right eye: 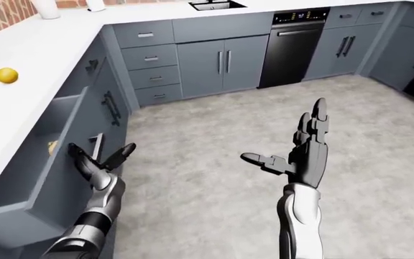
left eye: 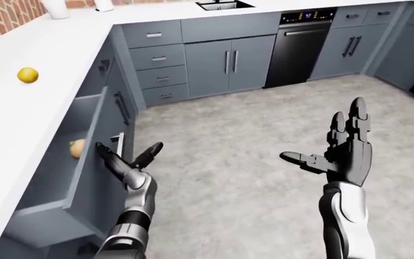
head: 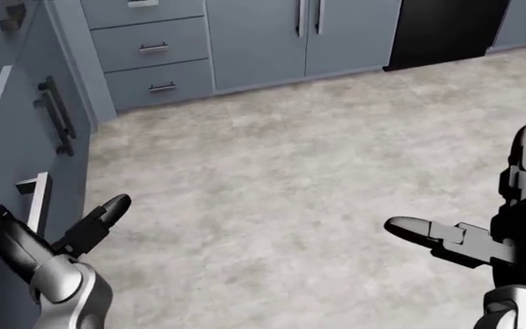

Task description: Close the right drawer.

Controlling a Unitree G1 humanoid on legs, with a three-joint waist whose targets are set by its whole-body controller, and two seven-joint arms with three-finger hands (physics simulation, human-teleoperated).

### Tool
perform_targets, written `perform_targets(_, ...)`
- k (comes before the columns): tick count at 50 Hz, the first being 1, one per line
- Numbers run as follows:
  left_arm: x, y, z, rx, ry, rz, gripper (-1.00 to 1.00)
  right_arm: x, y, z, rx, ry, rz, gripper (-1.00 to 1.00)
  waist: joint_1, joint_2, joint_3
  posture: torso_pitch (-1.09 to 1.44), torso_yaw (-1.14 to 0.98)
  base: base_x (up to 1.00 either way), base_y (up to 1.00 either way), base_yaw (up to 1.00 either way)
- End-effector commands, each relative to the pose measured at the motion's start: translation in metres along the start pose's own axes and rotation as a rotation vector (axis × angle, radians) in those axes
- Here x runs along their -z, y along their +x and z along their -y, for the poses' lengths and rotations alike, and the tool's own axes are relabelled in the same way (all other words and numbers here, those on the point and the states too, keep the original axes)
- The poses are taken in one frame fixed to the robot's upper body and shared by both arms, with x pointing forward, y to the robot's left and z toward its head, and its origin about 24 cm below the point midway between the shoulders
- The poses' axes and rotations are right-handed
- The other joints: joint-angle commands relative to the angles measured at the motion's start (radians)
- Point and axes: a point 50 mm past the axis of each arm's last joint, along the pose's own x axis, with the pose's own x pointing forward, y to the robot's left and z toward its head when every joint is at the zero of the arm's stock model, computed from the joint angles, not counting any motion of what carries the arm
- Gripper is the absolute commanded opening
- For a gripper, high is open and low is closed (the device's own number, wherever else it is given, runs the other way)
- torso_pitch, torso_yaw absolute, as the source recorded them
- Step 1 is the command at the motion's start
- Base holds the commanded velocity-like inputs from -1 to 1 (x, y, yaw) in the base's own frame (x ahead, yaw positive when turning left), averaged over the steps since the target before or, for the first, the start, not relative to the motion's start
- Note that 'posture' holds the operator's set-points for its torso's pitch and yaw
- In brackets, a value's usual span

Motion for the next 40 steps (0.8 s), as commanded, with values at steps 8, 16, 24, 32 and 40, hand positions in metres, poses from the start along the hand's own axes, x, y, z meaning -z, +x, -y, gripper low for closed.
perform_targets(8, 0.009, 0.011, -0.026, -0.167, -0.034, -0.109, 1.0, -0.017, 0.003, -0.003, -0.013, 0.012, 0.089, 1.0, 0.008, -0.009, -0.007, 0.0, 0.0, 0.0, 0.0, 0.0)
perform_targets(16, 0.003, 0.02, -0.035, -0.213, -0.06, -0.11, 1.0, -0.017, 0.003, -0.003, -0.013, 0.012, 0.09, 1.0, 0.008, -0.005, -0.007, 0.0, 0.0, 0.0, 0.0, 0.0)
perform_targets(24, -0.002, 0.024, -0.042, -0.25, -0.067, -0.099, 1.0, -0.015, 0.003, -0.004, -0.017, 0.009, 0.087, 1.0, 0.007, 0.0, -0.008, 0.0, 0.0, 0.0, 0.0, 0.0)
perform_targets(32, -0.007, 0.034, -0.056, -0.306, -0.095, -0.103, 1.0, -0.015, 0.003, -0.005, -0.021, 0.01, 0.084, 1.0, 0.008, 0.005, -0.011, 0.0, 0.0, 0.0, 0.0, 0.0)
perform_targets(40, -0.013, 0.042, -0.071, -0.366, -0.12, -0.108, 1.0, -0.014, 0.003, -0.006, -0.023, 0.008, 0.082, 1.0, 0.006, 0.01, -0.012, 0.0, 0.0, 0.0, 0.0, 0.0)
